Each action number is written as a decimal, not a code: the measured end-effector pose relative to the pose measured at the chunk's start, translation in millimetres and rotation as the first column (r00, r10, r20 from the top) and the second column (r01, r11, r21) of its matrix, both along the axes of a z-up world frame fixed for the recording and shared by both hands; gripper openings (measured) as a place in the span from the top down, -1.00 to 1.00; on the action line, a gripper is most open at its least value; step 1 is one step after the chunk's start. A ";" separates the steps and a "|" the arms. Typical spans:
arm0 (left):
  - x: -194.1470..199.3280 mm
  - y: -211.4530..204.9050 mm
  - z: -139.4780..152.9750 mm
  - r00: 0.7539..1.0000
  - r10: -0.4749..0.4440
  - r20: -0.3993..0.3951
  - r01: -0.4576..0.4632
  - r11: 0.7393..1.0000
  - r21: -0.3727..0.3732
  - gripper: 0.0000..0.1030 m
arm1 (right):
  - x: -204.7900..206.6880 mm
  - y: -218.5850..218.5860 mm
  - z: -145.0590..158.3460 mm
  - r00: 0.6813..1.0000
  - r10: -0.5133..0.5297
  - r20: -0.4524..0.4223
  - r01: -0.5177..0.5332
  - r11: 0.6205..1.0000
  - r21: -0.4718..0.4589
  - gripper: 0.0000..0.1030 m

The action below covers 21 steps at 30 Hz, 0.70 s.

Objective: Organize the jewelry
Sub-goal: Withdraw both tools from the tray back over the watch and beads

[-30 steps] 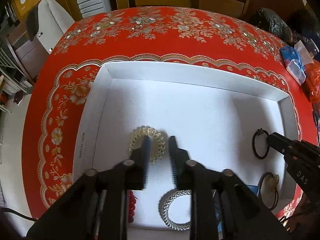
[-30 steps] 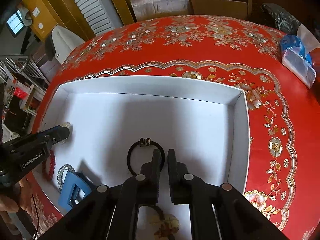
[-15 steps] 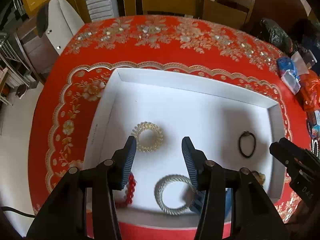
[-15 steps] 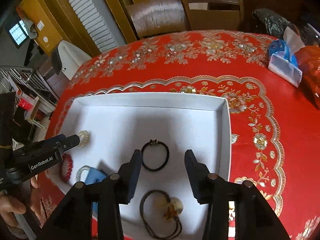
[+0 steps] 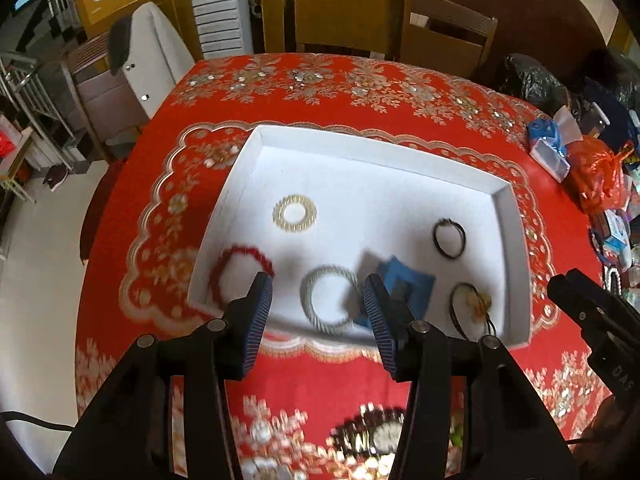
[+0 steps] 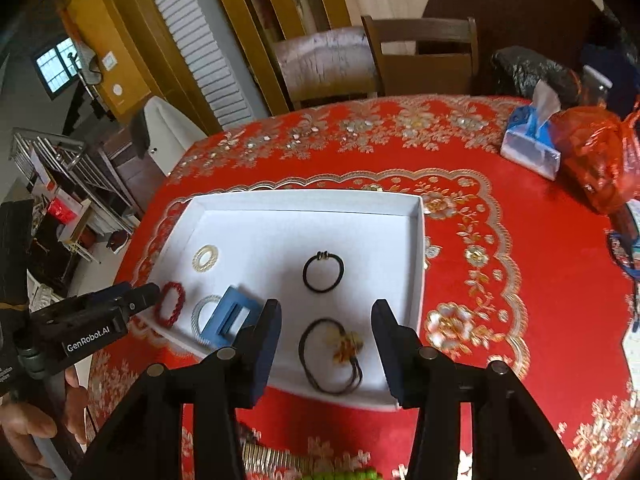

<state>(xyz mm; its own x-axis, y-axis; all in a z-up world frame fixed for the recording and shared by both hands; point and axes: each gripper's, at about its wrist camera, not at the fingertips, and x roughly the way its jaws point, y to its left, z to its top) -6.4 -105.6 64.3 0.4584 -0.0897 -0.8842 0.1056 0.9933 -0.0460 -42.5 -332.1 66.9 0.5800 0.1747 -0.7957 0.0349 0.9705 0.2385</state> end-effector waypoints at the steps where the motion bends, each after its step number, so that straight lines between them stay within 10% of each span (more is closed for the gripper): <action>1: -5.3 -1.5 1.6 1.000 0.002 0.002 -0.002 1.000 0.000 0.08 | -6.7 -0.3 2.8 1.000 0.002 0.005 -0.002 1.000 -0.003 -0.08; 21: -133.3 -11.3 39.5 0.996 0.013 0.091 -0.012 1.000 -0.007 0.08 | -127.6 8.1 34.8 0.996 0.053 0.066 -0.051 0.998 -0.033 -0.19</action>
